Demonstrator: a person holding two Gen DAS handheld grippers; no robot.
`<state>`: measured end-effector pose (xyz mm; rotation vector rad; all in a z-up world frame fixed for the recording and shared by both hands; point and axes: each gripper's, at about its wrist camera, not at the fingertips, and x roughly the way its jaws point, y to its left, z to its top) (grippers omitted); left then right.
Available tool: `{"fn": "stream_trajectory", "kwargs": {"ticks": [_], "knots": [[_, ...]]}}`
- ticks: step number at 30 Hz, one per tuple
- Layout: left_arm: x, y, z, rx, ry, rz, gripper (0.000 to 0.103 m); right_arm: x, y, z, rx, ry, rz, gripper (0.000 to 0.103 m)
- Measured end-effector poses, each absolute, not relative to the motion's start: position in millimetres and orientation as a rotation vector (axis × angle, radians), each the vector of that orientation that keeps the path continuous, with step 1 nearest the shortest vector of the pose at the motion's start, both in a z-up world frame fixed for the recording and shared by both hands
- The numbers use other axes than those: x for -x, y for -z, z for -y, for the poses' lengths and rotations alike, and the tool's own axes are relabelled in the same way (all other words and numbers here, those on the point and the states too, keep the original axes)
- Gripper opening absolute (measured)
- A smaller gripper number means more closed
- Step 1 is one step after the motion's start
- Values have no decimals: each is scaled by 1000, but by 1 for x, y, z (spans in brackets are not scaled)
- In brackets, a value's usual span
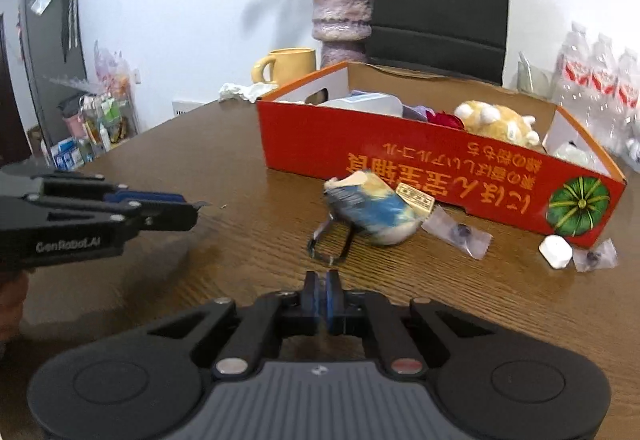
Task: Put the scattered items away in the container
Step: 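Hold the black item in the left gripper while the right approaches the carabiner, then carry the carabiner and black item over the box and open both grippers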
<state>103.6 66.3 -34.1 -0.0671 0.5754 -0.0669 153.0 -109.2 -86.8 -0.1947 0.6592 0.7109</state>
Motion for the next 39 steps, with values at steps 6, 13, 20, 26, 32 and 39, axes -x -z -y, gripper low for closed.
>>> {"fn": "stream_trajectory", "kwargs": {"ticks": [6,13,20,26,32,39], "knots": [[-103,34,-67,74,60,-572,13,-166,84,112,157,-688,-669,57],[-108,32,-73,95,51,-560,13,-183,89,78,163,-650,-666,57],[-110,32,-82,111,50,-550,13,-189,89,71,180,-625,-654,25],[-107,28,-84,119,61,-530,13,-176,85,89,152,-632,-661,25],[-107,22,-76,112,82,-515,13,-167,76,108,129,-611,-629,25],[-125,-15,-64,90,111,-417,13,-171,35,133,73,-588,-508,25]]}}
